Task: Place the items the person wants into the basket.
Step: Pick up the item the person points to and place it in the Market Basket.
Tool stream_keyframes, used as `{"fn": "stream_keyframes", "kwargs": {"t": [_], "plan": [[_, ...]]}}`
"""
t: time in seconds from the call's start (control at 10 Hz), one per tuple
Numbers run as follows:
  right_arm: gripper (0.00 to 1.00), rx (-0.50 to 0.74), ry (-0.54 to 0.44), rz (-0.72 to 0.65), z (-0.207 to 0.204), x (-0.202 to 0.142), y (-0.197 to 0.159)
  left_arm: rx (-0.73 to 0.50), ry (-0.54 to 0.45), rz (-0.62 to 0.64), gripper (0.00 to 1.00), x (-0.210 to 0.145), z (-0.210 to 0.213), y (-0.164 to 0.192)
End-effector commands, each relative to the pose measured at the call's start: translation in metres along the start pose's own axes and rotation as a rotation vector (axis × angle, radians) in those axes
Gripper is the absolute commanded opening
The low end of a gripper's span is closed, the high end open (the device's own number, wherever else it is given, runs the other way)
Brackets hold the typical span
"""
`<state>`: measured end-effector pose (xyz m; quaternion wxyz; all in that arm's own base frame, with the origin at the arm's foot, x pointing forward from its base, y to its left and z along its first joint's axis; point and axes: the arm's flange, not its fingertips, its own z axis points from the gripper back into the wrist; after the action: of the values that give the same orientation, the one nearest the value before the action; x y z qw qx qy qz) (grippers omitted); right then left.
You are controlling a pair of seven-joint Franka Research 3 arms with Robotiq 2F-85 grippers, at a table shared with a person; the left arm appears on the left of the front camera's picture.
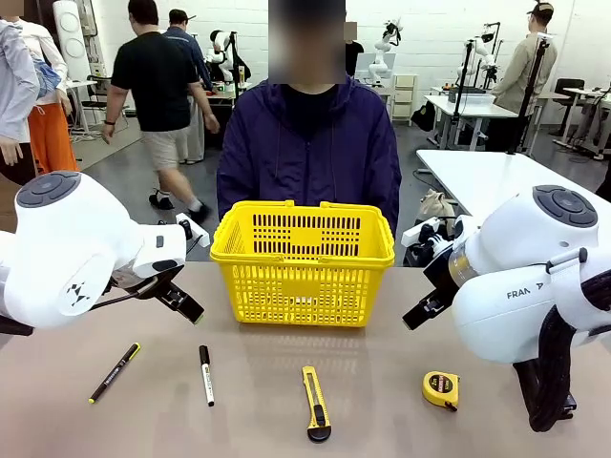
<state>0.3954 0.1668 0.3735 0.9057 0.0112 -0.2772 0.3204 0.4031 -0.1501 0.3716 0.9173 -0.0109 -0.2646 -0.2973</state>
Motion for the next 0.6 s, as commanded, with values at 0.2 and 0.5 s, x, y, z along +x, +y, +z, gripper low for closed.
{"fn": "stream_keyframes", "kwargs": {"t": [0.2,0.5], "plan": [[1.0,-0.024,-0.011,0.021,0.028,0.003,0.006,-0.01,-0.021,-0.045,1.0,0.002,0.023,-0.003],[1.0,-0.097,-0.002,0.057,0.113,0.01,0.015,0.065,-0.077,-0.154,1.0,0.008,0.109,-0.007]]}}
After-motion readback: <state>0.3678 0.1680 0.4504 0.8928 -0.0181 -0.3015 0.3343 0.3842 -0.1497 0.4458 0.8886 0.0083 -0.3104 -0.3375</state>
